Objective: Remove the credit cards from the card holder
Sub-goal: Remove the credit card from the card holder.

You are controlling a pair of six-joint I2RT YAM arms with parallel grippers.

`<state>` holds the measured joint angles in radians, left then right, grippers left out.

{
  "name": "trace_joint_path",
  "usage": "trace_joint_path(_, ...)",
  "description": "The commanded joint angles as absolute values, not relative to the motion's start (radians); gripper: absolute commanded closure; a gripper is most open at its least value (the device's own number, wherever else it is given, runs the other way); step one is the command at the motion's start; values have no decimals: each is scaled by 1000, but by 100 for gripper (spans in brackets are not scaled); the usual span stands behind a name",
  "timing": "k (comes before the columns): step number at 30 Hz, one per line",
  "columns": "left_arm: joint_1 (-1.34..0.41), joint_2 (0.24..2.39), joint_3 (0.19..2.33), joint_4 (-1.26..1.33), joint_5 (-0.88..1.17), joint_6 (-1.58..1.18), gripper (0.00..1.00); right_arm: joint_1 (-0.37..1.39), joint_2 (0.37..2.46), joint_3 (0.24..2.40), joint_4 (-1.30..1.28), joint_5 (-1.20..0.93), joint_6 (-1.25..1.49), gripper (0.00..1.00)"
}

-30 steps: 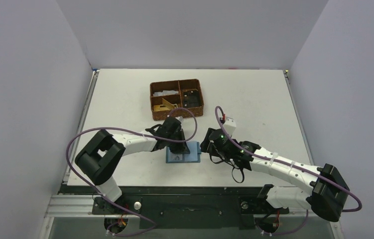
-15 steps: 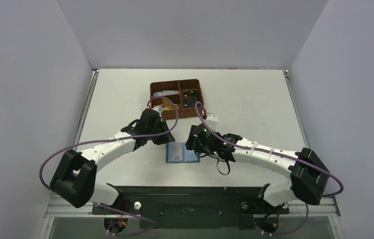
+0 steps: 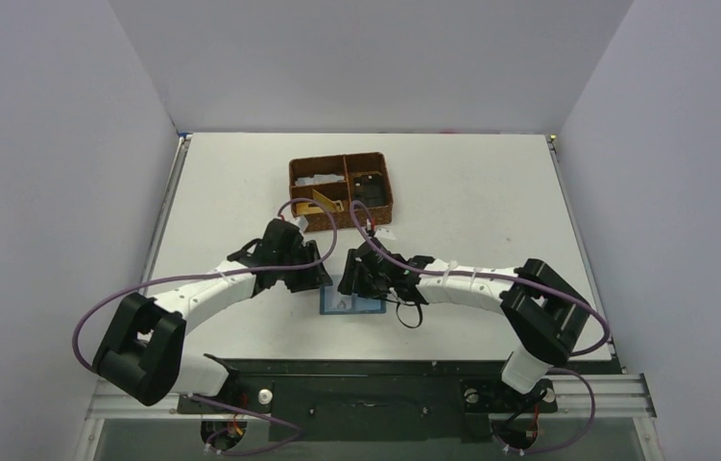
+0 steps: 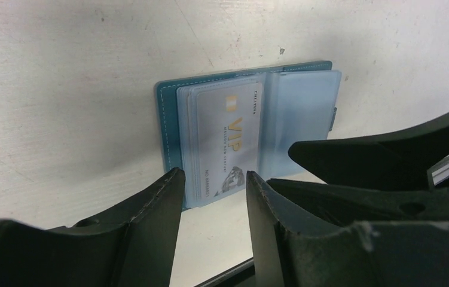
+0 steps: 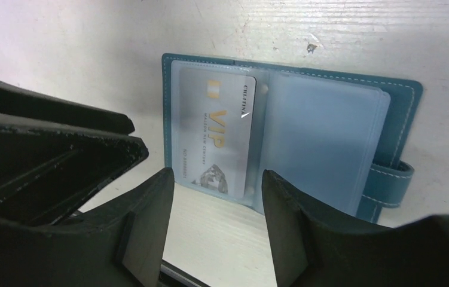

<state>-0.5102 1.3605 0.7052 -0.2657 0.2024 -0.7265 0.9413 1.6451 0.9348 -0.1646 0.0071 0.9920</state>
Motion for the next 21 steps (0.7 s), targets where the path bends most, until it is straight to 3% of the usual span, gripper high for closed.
trace_joint_path(1, -506, 1361, 691, -220, 229, -715, 62, 921, 1675, 949, -41, -50, 1024, 49)
trace_joint_path(10, -508, 1401, 679, -192, 240, -722, 72, 897, 1720, 905, 41, -75, 1056, 58)
trace_joint_path(21, -521, 1435, 684, -172, 241, -731, 77, 887, 1726, 858, 49, -58, 1058, 60)
